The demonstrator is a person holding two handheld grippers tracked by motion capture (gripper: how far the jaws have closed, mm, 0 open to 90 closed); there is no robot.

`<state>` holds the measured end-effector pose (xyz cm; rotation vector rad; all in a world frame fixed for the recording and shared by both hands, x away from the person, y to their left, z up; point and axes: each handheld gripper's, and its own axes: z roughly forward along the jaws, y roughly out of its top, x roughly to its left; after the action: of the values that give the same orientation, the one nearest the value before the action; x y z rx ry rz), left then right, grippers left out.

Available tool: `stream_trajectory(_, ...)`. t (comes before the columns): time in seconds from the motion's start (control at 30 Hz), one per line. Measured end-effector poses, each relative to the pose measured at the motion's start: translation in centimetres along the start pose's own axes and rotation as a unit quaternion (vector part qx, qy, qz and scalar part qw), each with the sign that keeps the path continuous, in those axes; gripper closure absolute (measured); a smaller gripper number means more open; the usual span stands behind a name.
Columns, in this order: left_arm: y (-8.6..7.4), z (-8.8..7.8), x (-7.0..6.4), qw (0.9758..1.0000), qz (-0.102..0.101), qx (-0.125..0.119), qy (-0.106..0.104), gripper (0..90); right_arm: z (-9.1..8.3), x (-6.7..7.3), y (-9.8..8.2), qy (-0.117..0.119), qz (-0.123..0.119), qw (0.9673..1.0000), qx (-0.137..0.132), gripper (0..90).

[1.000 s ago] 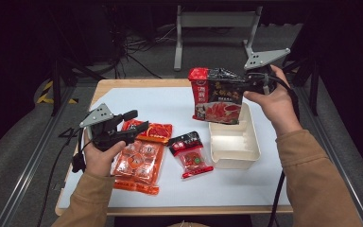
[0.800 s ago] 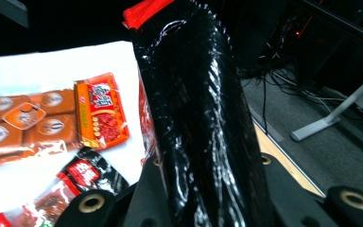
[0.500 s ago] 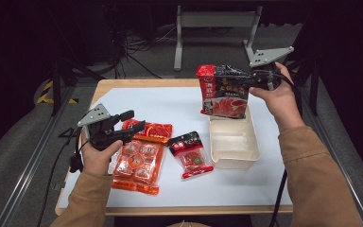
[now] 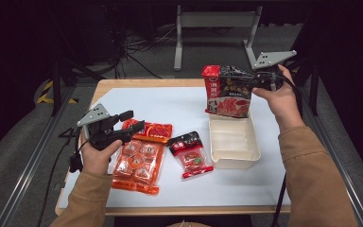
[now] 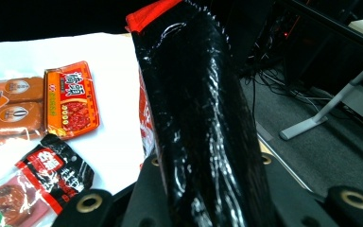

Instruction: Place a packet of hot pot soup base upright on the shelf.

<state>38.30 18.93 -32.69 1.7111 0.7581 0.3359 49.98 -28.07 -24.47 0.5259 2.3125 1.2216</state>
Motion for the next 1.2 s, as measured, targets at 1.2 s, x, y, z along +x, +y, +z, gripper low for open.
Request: stream_trajectory(1.2, -0.3, 0.0, 0.5, 1.0, -0.008, 0.004, 0.004, 37.3, 2.6, -0.5, -5.1, 0.003, 0.021, 0.9995, 0.025, 77.0)
